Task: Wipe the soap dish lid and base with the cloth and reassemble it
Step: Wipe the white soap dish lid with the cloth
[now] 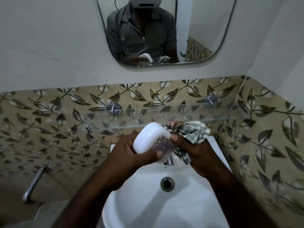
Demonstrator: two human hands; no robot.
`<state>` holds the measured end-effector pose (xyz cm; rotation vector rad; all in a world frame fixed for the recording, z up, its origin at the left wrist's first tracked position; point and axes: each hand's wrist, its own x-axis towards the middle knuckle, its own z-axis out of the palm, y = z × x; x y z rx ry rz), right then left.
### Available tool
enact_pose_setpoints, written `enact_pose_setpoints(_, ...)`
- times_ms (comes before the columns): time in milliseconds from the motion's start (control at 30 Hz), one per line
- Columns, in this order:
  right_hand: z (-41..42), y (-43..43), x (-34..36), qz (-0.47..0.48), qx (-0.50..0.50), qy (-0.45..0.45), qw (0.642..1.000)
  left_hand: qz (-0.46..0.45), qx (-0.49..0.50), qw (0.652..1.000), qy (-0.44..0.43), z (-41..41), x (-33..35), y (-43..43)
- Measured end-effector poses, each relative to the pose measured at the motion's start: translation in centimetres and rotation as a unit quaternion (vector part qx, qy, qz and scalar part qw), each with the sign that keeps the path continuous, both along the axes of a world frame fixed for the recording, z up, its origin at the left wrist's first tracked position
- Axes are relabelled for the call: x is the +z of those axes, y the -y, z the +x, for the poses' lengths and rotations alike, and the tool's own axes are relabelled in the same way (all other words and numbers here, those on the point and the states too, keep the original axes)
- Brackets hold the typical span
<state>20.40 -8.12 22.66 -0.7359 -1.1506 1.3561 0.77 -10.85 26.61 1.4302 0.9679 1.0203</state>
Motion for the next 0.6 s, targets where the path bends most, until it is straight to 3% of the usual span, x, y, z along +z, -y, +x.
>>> enact_pose_setpoints(67, 0.1, -0.1, 0.3, 0.049, -0.012, 0.093, 0.994, -0.051, -0.066, 0.996, -0.009, -1.2, 0.4, -0.5)
enact_pose_setpoints(200, -0.5, -0.7, 0.2, 0.117, -0.002, 0.223, 0.968, -0.076, -0.066, 0.993, -0.056, -1.7, 0.0, -1.6)
enact_pose_setpoints(400, -0.8, -0.9, 0.1, 0.103, -0.053, 0.205, 0.972, 0.000, 0.004, 0.999, -0.049, -0.2, -2.5, -2.0)
enact_pose_setpoints(433, -1.5, -0.6, 0.1, 0.138, -0.096, 0.249, 0.954, 0.016, 0.012, 0.998, -0.051, 0.1, -3.1, -2.1)
enact_pose_setpoints(500, -3.4, 0.6, -0.4, 0.270, -0.152, 0.386, 0.869, 0.045, 0.035, 0.996, -0.076, 0.5, -4.0, -2.1)
enact_pose_setpoints(533, -4.1, 1.4, -0.5, 0.317, -0.139, 0.427, 0.836, 0.052, 0.040, 0.993, -0.094, 0.5, -4.4, -2.1)
enact_pose_setpoints(600, -4.5, 2.3, -0.1, 0.383, -0.081, 0.444, 0.806, 0.071, 0.048, 0.986, -0.142, 0.8, -4.4, -1.9)
